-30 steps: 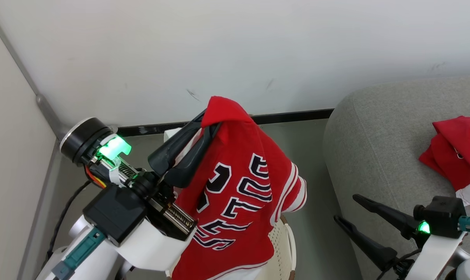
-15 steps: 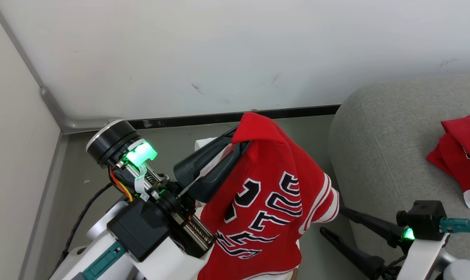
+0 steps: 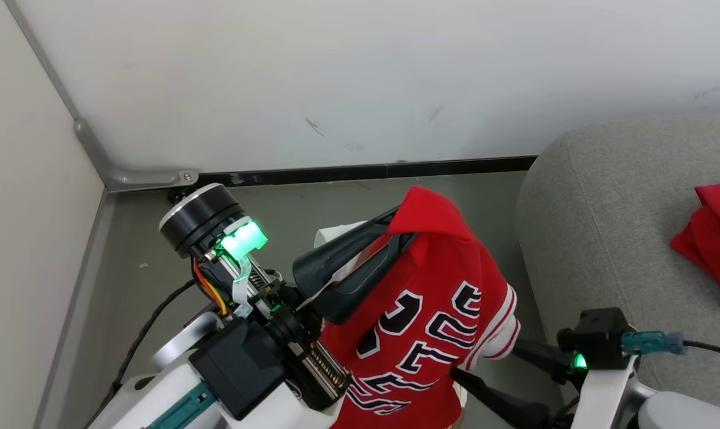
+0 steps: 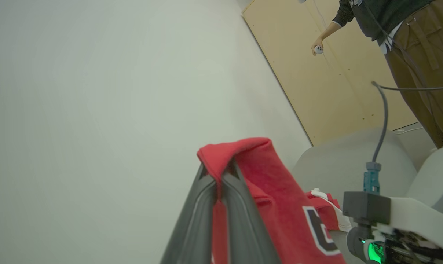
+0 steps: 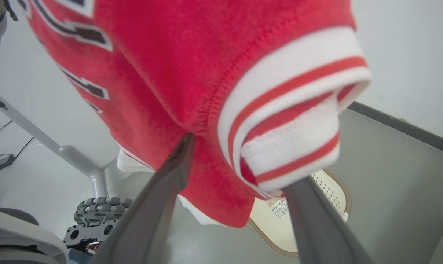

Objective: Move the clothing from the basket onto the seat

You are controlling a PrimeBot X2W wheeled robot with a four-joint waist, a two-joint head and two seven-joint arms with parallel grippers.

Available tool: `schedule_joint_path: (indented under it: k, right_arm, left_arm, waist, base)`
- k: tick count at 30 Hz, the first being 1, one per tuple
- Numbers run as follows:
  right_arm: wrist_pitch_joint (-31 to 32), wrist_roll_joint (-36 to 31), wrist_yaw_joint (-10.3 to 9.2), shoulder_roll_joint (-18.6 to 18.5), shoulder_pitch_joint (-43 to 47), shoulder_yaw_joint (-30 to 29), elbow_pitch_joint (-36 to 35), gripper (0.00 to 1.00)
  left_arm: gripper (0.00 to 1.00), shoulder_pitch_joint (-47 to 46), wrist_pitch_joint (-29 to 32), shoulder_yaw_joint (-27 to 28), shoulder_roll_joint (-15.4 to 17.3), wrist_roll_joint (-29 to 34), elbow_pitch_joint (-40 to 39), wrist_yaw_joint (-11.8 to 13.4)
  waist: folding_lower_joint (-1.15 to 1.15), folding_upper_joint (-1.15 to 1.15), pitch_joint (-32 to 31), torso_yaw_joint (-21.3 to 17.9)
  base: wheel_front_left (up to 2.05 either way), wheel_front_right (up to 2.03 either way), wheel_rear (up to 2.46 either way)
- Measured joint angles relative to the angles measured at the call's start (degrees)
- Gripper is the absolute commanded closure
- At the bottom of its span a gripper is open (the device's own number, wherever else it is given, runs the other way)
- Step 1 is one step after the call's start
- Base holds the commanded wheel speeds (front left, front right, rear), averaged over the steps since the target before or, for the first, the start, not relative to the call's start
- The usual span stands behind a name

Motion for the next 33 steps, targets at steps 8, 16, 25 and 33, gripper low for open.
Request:
schedule_joint_path:
  k: [8,16,25,33]
  right_arm:
    - [-1.7,-0.5,0.0,1.5,-5.8,5.2,-0.9,0.0]
    - [-5.4,-0.8,0.0,4.4,-8.7,8.8,-0.1,0.62]
    - [-11.2,-2.6,0.0,5.3,-11.6,10.7,2.8,1.0]
    - [-12.3,-2.4,0.0,5.0,-11.5,10.5,4.2,1.0]
  left_arm:
    - [1.0,-0.9,0.0,-1.4,0.0,-0.8,0.1,-0.3]
    - [1.0,-0.9,0.0,-1.8,0.0,-1.4,0.4,-0.3]
    - [1.0,-0.7,0.6,-0.9,0.0,-3.9,4.0,-0.3]
    - [1.0,2.1,1.6,1.6,1.0,-6.1,9.8,0.5]
  waist:
    - [0.0,0.0,0.7,0.3]
    - [0.0,0.0,1.3,-0.3]
    - [0.0,0.0,1.8,-1.2]
    - [0.0,0.0,2.1,-2.5]
  base:
    - [0.0,0.0,0.0]
    - [0.0,0.0,0.0]
    - [0.0,0.0,0.0]
    - [0.0,0.0,0.0]
